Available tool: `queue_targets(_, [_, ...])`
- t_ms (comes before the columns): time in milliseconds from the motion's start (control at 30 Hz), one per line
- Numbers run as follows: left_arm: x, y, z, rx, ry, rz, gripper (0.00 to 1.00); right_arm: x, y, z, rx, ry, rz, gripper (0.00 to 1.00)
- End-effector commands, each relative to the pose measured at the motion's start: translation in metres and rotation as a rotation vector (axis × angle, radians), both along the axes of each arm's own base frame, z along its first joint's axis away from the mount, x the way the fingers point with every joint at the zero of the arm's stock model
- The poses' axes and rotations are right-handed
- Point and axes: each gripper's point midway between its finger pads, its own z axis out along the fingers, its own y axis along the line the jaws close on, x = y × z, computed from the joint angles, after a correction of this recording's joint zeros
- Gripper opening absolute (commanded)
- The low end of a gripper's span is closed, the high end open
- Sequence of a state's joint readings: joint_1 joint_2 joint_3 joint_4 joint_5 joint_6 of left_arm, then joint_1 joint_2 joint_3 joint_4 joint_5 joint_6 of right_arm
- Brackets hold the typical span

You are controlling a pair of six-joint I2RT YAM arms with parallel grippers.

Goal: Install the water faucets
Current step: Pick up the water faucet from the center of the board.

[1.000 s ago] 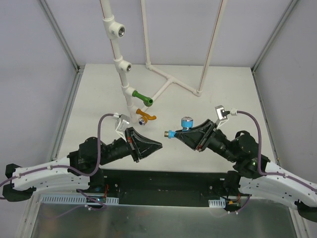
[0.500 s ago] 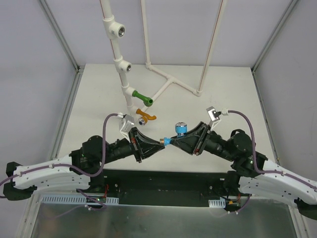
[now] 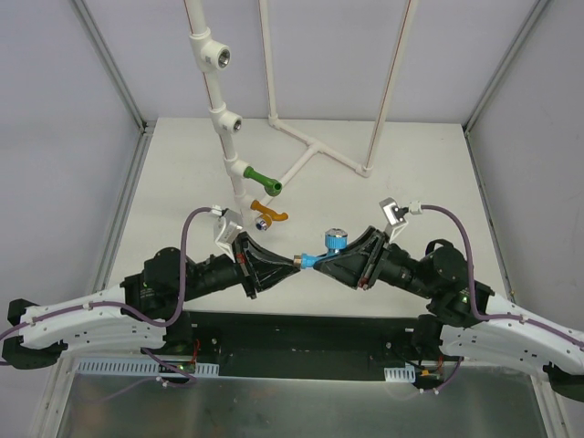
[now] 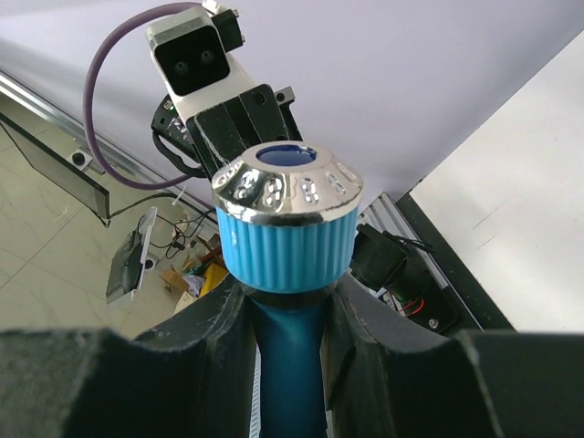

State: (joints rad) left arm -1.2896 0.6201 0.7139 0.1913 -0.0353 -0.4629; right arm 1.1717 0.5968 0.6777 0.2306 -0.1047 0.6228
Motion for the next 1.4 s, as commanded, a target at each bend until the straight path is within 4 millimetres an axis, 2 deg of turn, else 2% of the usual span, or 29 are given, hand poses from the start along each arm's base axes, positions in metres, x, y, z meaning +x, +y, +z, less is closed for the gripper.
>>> queue_targets(0, [0.003, 0.007, 0.042, -0.110, -0.048, 0.028, 0.00, -0.016, 0.001, 0.002, 0.004, -0.022, 0.071, 0.00])
queue_targets(200, [0.002, 0.011, 0.048, -0.104, -0.064, 0.029, 0.00, -0.015, 0.001, -0.003, -0.012, -0.019, 0.065, 0.00])
queue_targets(267, [0.001, 0.012, 0.047, -0.102, -0.063, 0.022, 0.10, -0.012, -0.003, -0.002, -0.001, -0.019, 0.040, 0.00])
queue_targets(333, [-0.004, 0.013, 0.047, -0.113, -0.063, -0.001, 0.26, -0.011, -0.007, 0.002, 0.013, -0.027, 0.023, 0.00])
queue_targets(400, [-0.009, 0.016, 0.049, -0.142, -0.065, -0.022, 0.37, -0.010, -0.011, 0.005, 0.020, -0.034, 0.011, 0.00])
queue_targets(733, [-0.021, 0.010, 0.052, -0.180, -0.062, -0.099, 0.60, -0.005, -0.022, 0.016, 0.067, -0.039, -0.038, 0.00])
queue_targets(967, [-0.020, -0.007, 0.040, -0.155, -0.026, -0.116, 0.63, -0.007, -0.026, 0.029, 0.136, -0.041, -0.035, 0.00])
queue_targets(1133, [-0.018, -0.013, 0.042, -0.173, -0.024, -0.115, 0.63, -0.008, -0.022, 0.028, 0.134, -0.036, -0.021, 0.00])
queue_targets(1267, [-0.017, -0.015, 0.046, -0.185, -0.029, -0.118, 0.61, -0.008, -0.022, 0.029, 0.140, -0.036, -0.018, 0.00])
queue_targets(1367, [-0.019, -0.017, 0.047, -0.192, -0.027, -0.131, 0.56, -0.008, -0.021, 0.027, 0.137, -0.036, -0.020, 0.00])
